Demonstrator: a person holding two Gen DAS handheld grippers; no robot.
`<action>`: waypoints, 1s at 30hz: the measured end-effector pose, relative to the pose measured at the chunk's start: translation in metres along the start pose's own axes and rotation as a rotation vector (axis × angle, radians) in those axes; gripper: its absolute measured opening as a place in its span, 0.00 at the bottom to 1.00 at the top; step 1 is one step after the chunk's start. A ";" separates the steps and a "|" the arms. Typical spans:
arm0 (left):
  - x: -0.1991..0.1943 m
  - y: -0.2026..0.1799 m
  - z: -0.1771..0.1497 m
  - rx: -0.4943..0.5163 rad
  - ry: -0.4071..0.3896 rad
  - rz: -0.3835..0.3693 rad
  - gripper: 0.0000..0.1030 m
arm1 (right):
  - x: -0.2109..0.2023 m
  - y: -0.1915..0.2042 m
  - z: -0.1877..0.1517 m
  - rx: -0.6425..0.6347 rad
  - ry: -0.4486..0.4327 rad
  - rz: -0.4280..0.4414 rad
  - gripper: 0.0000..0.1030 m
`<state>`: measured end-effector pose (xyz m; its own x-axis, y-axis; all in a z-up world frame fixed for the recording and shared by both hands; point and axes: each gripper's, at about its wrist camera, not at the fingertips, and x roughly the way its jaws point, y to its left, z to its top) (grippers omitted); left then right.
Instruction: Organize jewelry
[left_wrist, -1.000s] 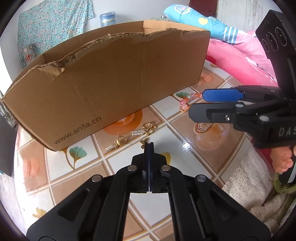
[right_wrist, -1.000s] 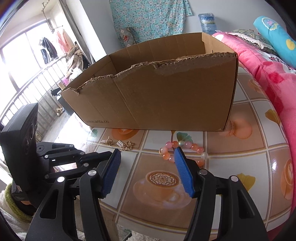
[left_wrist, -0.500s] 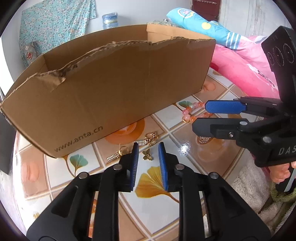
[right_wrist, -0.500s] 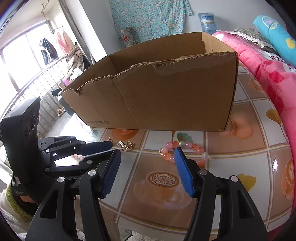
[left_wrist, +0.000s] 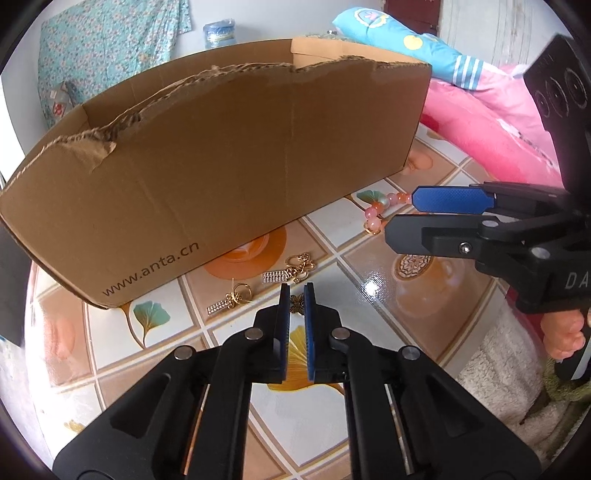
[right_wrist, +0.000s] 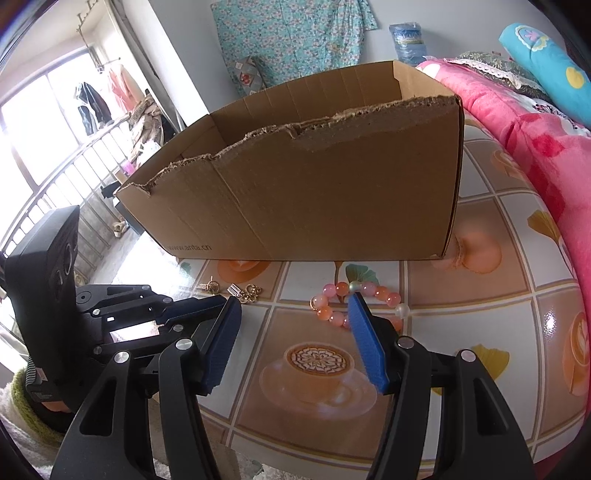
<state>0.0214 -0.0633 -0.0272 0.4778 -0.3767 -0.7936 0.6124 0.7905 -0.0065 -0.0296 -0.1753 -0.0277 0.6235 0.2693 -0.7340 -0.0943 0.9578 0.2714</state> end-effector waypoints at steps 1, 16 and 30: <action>0.000 0.001 -0.001 -0.005 -0.001 -0.003 0.06 | -0.001 0.001 0.000 -0.003 -0.002 -0.002 0.57; -0.036 0.038 -0.019 -0.127 -0.076 0.084 0.06 | 0.006 0.038 0.005 -0.115 0.016 0.060 0.44; -0.038 0.064 -0.033 -0.188 -0.113 0.074 0.06 | 0.063 0.094 0.018 -0.368 0.130 0.067 0.35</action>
<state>0.0219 0.0177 -0.0178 0.5909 -0.3575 -0.7232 0.4500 0.8901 -0.0724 0.0148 -0.0699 -0.0378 0.5049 0.3205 -0.8015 -0.4180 0.9032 0.0978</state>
